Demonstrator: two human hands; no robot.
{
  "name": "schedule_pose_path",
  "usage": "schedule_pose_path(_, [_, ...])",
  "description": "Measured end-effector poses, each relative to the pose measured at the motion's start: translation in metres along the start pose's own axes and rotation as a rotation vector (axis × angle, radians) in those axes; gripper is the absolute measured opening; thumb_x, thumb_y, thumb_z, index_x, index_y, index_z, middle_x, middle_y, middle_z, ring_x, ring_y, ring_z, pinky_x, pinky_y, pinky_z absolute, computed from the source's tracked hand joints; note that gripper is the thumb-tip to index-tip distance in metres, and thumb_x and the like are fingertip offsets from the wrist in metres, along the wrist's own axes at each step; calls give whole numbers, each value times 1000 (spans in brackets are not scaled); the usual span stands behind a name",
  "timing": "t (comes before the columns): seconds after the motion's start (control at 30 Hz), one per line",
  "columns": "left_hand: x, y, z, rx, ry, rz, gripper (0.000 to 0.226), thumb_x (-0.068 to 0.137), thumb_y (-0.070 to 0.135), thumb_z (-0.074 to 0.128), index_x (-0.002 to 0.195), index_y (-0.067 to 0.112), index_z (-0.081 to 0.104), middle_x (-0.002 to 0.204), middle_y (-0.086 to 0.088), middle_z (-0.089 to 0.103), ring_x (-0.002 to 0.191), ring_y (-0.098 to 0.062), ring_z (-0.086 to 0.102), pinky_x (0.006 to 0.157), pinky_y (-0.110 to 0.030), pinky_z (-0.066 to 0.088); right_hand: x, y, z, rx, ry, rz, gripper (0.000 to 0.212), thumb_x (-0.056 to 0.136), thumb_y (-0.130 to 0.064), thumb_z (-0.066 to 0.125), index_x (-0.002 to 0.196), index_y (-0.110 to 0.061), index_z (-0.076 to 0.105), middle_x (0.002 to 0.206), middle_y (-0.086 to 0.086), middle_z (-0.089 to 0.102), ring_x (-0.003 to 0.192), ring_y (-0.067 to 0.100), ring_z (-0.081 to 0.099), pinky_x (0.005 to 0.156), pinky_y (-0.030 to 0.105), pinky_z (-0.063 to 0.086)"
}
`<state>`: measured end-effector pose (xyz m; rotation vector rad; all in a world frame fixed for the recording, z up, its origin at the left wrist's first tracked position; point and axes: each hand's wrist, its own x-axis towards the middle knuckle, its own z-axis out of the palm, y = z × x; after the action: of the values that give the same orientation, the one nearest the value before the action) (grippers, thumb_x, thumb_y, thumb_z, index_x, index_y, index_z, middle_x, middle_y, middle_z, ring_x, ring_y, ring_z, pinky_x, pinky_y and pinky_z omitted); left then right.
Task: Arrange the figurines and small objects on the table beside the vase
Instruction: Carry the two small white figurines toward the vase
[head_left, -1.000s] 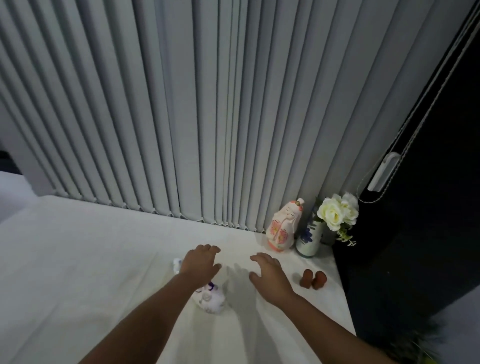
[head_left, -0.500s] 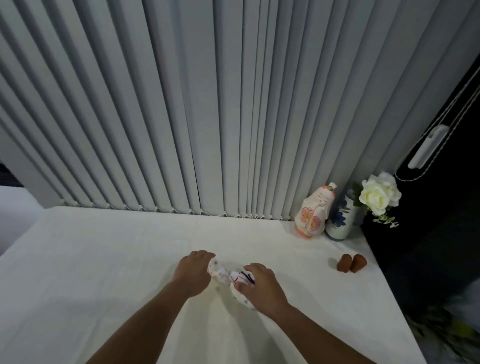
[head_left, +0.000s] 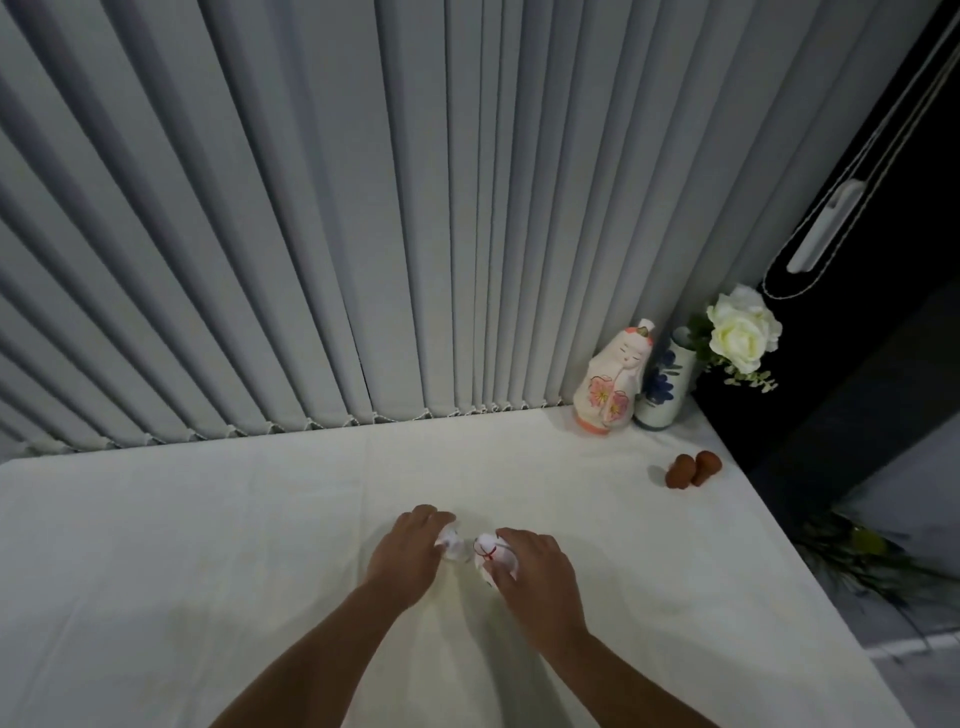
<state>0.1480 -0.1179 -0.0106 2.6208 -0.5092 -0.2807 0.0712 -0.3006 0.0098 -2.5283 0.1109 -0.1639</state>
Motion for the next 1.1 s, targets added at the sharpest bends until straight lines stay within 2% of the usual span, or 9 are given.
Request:
schedule_pose_path(0.07, [1, -2, -2, -4, 19, 5, 39, 88, 15, 51, 126, 23, 55, 127, -3, 56, 113, -24, 53, 91, -38, 49, -3, 0, 0, 9, 4, -4, 40, 81, -48, 40, 108, -29, 62, 104, -12, 69, 94, 16, 59, 76, 26, 43])
schedule_pose_path(0.13, [1, -4, -6, 0, 31, -16, 41, 85, 32, 42, 123, 26, 57, 119, -1, 60, 109, -23, 56, 86, -36, 50, -6, 2, -1, 35, 4, -2, 37, 82, -48, 44, 109, -29, 61, 104, -12, 69, 96, 15, 58, 76, 23, 40])
schedule_pose_path(0.2, [4, -7, -8, -19, 50, -29, 53, 79, 46, 32, 122, 28, 58, 114, 0, 62, 106, -22, 59, 83, -34, 50, -6, 5, -3, 64, -22, -1, 29, 86, -42, 53, 112, -30, 59, 107, -13, 67, 99, 13, 56, 76, 19, 37])
schedule_pose_path(0.33, [19, 2, -12, -30, 74, -37, 41, 85, 36, 48, 123, 24, 57, 114, -2, 63, 107, -23, 59, 85, -34, 49, 2, 13, -13, 65, -117, 20, 33, 90, -40, 55, 122, -33, 53, 115, -10, 64, 108, 15, 53, 83, 25, 41])
schedule_pose_path(0.47, [37, 17, -15, -86, 92, -9, 66, 70, 52, 30, 120, 21, 58, 115, -3, 65, 108, -24, 60, 89, -36, 51, 19, 25, -31, 30, -161, 44, 36, 90, -41, 53, 125, -33, 51, 118, -6, 63, 112, 16, 52, 89, 28, 41])
schedule_pose_path(0.67, [75, 42, -12, -117, 135, 3, 38, 82, 24, 56, 120, 17, 60, 118, -6, 65, 111, -27, 59, 93, -39, 49, 58, 53, -76, -25, -106, 16, 36, 90, -33, 55, 125, -26, 53, 118, -1, 66, 108, 21, 55, 88, 29, 39])
schedule_pose_path(0.83, [108, 67, -6, -109, 105, 29, 39, 83, 18, 59, 122, 19, 59, 119, -5, 64, 113, -27, 57, 94, -37, 49, 94, 81, -102, -127, -141, -2, 34, 91, -31, 53, 124, -24, 52, 118, 2, 66, 109, 24, 54, 94, 33, 35])
schedule_pose_path(0.97, [131, 84, 1, -99, 38, 9, 48, 77, 28, 46, 124, 20, 57, 121, -4, 61, 115, -25, 55, 94, -36, 48, 119, 102, -109, -149, -171, 40, 36, 93, -30, 51, 128, -24, 49, 122, 3, 63, 114, 24, 51, 98, 33, 33])
schedule_pose_path(1.1, [150, 94, 14, -124, 47, -10, 42, 82, 10, 55, 123, 21, 57, 121, -4, 60, 115, -25, 54, 94, -37, 48, 135, 120, -109, -170, -209, 60, 37, 93, -30, 49, 129, -25, 48, 124, 3, 62, 114, 23, 49, 100, 35, 34])
